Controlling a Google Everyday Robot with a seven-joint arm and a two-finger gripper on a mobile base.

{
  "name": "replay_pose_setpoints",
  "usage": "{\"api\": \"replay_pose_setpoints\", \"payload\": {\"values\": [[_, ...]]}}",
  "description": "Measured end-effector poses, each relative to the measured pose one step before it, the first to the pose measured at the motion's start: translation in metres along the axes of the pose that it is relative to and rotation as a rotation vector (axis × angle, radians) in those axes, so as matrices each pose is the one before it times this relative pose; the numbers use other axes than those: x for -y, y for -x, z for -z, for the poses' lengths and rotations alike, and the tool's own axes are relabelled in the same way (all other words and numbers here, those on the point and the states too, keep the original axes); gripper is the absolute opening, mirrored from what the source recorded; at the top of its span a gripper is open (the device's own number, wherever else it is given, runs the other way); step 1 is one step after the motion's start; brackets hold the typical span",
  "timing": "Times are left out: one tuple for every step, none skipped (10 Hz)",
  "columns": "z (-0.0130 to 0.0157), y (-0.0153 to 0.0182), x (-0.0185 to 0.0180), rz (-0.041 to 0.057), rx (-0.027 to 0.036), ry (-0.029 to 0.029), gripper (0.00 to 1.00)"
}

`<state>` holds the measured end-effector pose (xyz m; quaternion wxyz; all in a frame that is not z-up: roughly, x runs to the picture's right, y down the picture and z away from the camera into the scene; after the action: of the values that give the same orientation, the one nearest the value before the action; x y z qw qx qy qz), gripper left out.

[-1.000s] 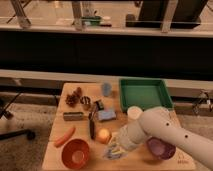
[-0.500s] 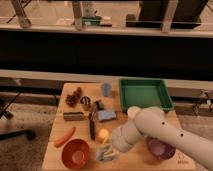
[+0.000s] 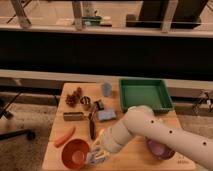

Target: Place towel in red bowl

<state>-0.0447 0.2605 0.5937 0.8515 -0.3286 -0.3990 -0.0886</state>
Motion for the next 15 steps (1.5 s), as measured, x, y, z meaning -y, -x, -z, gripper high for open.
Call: {"api": "replay_pose_setpoints", "payload": {"values": [[-0.00271,0.00621,0.00137,0.00616,0.00876,0.00225,0.18],[-0.00214,0.00588,0.00184,0.00676,0.00701,0.0008,0.18],[-0.00234,0.00647,0.0027,0.00808,0.00751,-0.00057,0.18],[-0.00198,0.00458,0.00256,0.0045,0.00464,-0.0018,0.18],[-0.0023,0.00455,0.00415,0.0027,0.00625,-0.00502,0.18],[-0.00108,0.00179,0.00409,-0.00118,0.00481,-0.00563,0.18],[-0.00327,0.0037,0.00518,0.00255,0.00584,-0.00304,0.18],[-0.00271,0.00259,0.00441,0.00157,0.00537,-0.00374,0.18],[-0.00488,0.00227,0.00598,-0.00334,0.00645,-0.00552,0.18],[-0.00482,0.00306,0.0033,0.00352,0.00299,0.00325,0.18],[-0.00559,0.00404,0.00422,0.00335,0.00521,0.00228,0.18],[-0.00387,0.00288,0.00271,0.00101,0.00407,0.00071,0.18],[-0.00403,0.00335,0.00224,0.0019,0.00492,0.00106,0.18],[-0.00514,0.00442,0.00131,0.00627,0.00514,0.00299,0.18],[-0.00432,0.00229,0.00032,0.00472,0.00063,0.0001,0.18]]}}
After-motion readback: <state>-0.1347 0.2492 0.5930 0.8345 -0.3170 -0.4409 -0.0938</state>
